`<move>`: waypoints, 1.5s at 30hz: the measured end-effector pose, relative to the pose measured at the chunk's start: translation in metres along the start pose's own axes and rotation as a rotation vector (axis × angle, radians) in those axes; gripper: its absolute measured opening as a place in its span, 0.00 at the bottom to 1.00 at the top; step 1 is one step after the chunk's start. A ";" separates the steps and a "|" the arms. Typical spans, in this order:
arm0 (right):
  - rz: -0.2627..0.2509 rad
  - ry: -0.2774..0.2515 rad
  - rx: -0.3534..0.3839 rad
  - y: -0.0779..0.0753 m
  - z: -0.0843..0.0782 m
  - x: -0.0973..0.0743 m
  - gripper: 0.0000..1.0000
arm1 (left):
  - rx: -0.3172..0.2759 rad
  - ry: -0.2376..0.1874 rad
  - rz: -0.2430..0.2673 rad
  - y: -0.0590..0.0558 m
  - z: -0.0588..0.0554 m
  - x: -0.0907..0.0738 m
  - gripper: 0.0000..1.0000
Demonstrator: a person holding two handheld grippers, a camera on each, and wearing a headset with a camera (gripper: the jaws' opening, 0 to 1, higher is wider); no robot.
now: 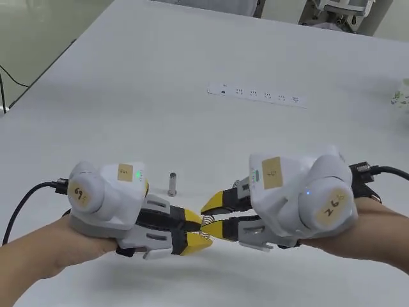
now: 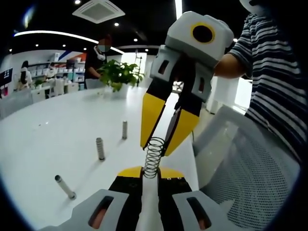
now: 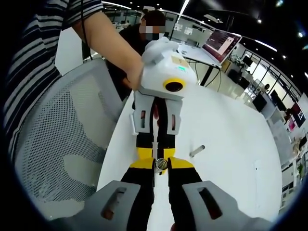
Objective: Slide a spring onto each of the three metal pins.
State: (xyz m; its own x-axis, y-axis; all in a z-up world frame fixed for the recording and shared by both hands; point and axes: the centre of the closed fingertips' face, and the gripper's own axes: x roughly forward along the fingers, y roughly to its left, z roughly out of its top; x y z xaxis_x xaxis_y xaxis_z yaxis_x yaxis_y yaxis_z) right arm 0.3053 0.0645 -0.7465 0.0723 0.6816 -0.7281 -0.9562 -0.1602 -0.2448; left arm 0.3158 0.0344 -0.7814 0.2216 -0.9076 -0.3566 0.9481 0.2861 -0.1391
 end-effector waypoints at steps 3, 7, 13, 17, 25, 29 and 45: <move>0.000 -0.003 0.006 -0.001 0.001 0.000 0.07 | -0.029 0.001 0.000 0.001 -0.001 0.000 0.05; -0.002 0.006 -0.012 -0.001 0.002 -0.001 0.07 | -0.030 0.000 0.005 0.002 -0.001 -0.001 0.06; -0.002 0.013 -0.026 -0.001 0.002 -0.001 0.07 | -0.027 -0.005 0.017 0.004 0.000 -0.001 0.09; -0.003 0.016 -0.026 -0.002 0.002 -0.001 0.07 | -0.038 -0.010 0.021 0.005 0.001 -0.002 0.09; -0.009 0.019 -0.021 -0.003 -0.001 -0.002 0.07 | -0.043 -0.013 0.030 0.007 0.000 -0.002 0.14; -0.012 0.019 -0.020 -0.003 -0.001 -0.002 0.07 | -0.045 -0.018 0.040 0.009 0.001 -0.002 0.18; -0.024 0.023 -0.018 -0.006 -0.003 -0.003 0.07 | -0.057 -0.024 0.063 0.012 0.000 -0.005 0.25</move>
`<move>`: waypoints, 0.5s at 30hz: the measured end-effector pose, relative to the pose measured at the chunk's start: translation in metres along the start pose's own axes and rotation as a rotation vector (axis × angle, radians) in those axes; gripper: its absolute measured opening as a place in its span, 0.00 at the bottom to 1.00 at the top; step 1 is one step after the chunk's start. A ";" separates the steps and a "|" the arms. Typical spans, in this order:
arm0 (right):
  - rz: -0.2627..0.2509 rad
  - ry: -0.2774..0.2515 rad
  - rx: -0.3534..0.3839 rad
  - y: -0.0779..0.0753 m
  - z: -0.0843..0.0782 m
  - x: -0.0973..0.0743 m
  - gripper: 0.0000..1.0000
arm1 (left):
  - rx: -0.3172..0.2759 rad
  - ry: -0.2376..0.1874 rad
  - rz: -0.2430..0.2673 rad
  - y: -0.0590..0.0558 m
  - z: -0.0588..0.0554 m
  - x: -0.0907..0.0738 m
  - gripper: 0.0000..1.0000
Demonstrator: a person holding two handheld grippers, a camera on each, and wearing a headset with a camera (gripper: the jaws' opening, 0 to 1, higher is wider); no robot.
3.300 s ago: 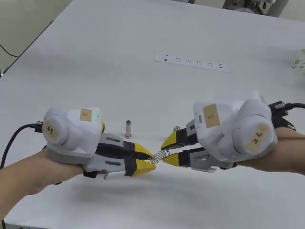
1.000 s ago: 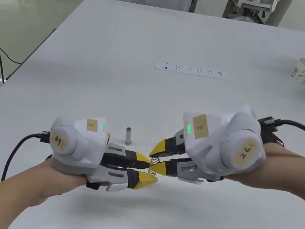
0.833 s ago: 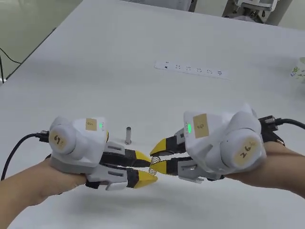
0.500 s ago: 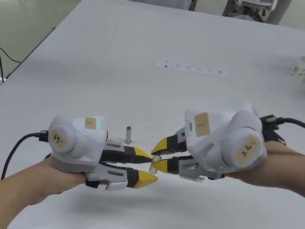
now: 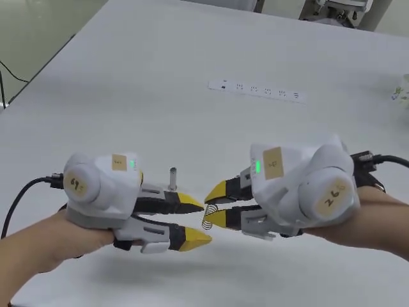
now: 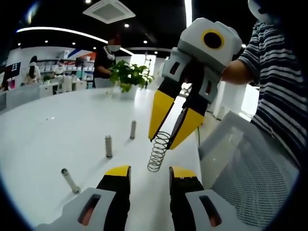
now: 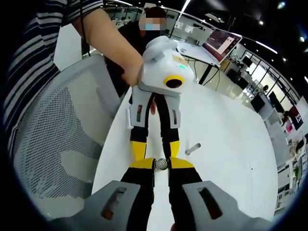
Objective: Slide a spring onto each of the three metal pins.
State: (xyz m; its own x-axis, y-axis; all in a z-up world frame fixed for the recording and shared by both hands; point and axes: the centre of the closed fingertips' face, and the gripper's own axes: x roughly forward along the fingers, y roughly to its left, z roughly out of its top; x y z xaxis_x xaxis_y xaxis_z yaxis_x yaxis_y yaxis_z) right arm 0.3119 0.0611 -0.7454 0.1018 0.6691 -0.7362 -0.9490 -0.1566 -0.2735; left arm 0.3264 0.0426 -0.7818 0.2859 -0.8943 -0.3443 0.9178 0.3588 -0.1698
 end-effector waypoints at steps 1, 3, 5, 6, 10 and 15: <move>0.000 0.001 0.002 0.000 0.000 0.000 0.07 | -0.003 0.000 0.001 0.000 0.000 0.000 0.26; -0.003 0.004 0.001 -0.001 -0.001 0.000 0.07 | -0.007 -0.002 0.005 0.000 0.000 -0.001 0.27; -0.007 0.010 0.001 -0.001 -0.002 0.001 0.07 | -0.013 -0.005 0.010 0.001 0.000 -0.002 0.28; -0.008 0.010 -0.001 -0.001 -0.003 0.001 0.07 | -0.014 -0.008 0.014 0.001 0.000 -0.002 0.28; -0.009 0.009 0.001 -0.002 -0.003 0.001 0.07 | -0.017 -0.014 0.023 0.002 0.001 -0.004 0.30; -0.016 0.008 0.002 -0.003 -0.003 0.000 0.07 | -0.027 -0.015 0.033 0.002 0.000 -0.007 0.32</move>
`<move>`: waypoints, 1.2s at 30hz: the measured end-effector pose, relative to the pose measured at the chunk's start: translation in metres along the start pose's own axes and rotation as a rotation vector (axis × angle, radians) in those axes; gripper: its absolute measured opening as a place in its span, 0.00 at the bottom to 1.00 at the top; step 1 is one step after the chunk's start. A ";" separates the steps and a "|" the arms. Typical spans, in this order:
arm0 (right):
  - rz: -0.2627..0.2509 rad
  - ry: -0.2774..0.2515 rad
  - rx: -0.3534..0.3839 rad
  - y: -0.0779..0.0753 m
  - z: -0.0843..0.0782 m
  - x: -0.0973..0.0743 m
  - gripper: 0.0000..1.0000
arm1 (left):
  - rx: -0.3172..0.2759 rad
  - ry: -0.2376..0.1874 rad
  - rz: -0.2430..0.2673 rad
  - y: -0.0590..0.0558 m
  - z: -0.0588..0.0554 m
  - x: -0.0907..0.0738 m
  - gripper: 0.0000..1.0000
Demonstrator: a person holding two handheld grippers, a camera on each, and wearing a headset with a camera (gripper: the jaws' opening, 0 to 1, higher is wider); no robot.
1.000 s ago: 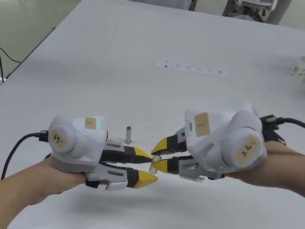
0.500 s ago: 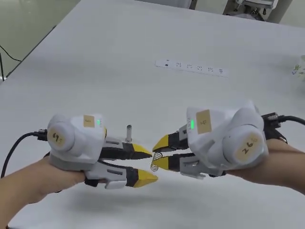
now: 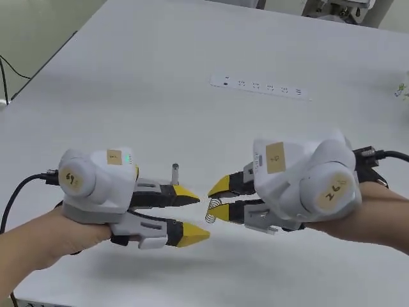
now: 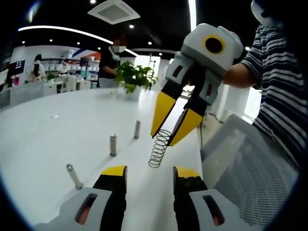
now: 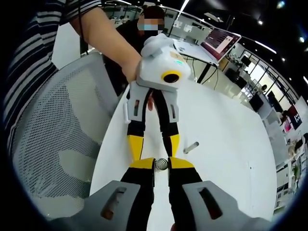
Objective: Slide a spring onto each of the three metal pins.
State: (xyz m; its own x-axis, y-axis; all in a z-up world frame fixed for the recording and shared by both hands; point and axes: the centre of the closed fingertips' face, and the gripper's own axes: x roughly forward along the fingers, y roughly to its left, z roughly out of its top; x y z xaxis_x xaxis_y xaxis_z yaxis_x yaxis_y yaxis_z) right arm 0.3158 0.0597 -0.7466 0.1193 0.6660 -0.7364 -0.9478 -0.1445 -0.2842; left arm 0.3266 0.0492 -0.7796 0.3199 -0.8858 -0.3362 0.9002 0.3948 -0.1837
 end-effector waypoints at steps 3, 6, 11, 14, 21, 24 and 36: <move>-0.003 0.000 -0.001 -0.001 0.000 0.000 0.07 | -0.003 -0.001 0.011 0.001 -0.001 -0.002 0.36; -0.014 0.005 -0.001 -0.003 -0.001 0.000 0.07 | -0.008 -0.002 0.018 0.002 -0.002 -0.003 0.37; -0.018 0.006 0.001 -0.005 -0.001 0.002 0.07 | -0.012 -0.005 0.031 0.005 -0.002 -0.007 0.39; -0.018 0.004 -0.001 -0.005 0.000 0.003 0.07 | -0.019 -0.006 0.037 0.006 -0.003 -0.010 0.40; -0.018 0.001 -0.003 -0.006 0.001 0.004 0.07 | -0.027 -0.008 0.061 0.011 -0.007 -0.017 0.44; -0.020 0.001 -0.006 -0.006 0.001 0.004 0.07 | -0.026 -0.015 0.072 0.011 -0.006 -0.020 0.48; -0.028 0.009 -0.003 -0.009 -0.003 0.002 0.07 | -0.028 -0.004 0.129 0.023 -0.014 -0.036 0.61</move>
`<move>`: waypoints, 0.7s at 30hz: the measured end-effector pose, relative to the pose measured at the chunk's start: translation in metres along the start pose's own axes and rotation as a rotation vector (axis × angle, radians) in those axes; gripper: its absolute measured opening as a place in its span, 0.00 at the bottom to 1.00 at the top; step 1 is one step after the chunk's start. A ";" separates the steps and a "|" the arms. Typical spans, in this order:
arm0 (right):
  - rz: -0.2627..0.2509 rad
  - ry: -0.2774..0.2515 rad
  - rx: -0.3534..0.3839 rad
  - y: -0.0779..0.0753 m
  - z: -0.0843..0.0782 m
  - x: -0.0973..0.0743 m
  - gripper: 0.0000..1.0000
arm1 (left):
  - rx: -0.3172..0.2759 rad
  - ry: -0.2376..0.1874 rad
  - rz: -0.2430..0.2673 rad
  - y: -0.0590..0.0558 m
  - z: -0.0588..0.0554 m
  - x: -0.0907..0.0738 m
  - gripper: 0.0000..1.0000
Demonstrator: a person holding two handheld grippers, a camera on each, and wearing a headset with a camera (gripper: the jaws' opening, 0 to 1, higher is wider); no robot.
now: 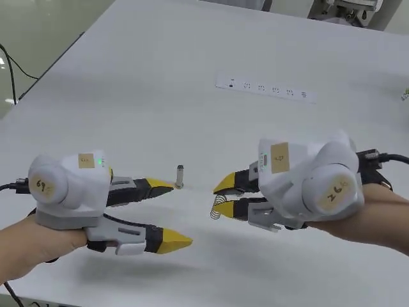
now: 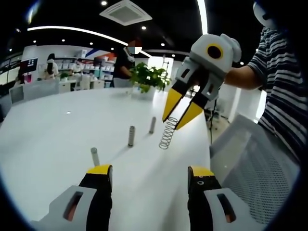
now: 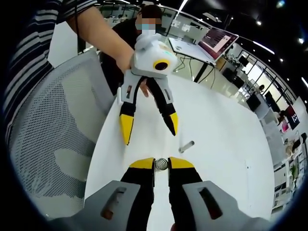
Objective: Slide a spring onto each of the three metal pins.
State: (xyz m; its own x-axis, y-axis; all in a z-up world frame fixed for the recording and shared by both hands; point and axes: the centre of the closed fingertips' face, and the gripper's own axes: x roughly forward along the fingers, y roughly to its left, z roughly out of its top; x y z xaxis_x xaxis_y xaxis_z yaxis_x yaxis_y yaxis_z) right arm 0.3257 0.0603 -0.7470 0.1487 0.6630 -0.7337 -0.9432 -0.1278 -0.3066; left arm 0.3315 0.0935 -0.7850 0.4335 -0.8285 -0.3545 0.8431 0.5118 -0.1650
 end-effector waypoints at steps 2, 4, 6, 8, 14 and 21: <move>-0.001 0.001 -0.001 0.000 -0.001 0.000 0.07 | -0.007 -0.010 0.014 0.003 0.001 -0.003 0.65; 0.000 0.004 -0.002 -0.001 -0.001 0.000 0.07 | -0.012 -0.017 0.026 0.006 0.001 -0.005 0.68; -0.001 0.004 -0.002 -0.001 -0.001 0.000 0.07 | -0.017 -0.019 0.036 0.008 0.000 -0.007 0.71; -0.002 0.005 -0.002 -0.001 -0.001 0.000 0.07 | -0.018 -0.021 0.042 0.009 0.000 -0.008 0.75; -0.005 0.011 -0.003 -0.002 -0.004 0.000 0.07 | -0.037 -0.032 0.052 0.011 -0.002 -0.014 0.79; -0.008 0.013 0.001 -0.002 -0.005 -0.001 0.07 | -0.043 -0.074 0.095 0.018 0.003 -0.019 0.96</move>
State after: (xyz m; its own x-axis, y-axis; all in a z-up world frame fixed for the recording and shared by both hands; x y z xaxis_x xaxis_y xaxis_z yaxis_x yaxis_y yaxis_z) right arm 0.3289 0.0567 -0.7487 0.1596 0.6542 -0.7393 -0.9423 -0.1224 -0.3117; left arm 0.3389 0.1179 -0.7788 0.5347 -0.7893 -0.3020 0.7831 0.5971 -0.1739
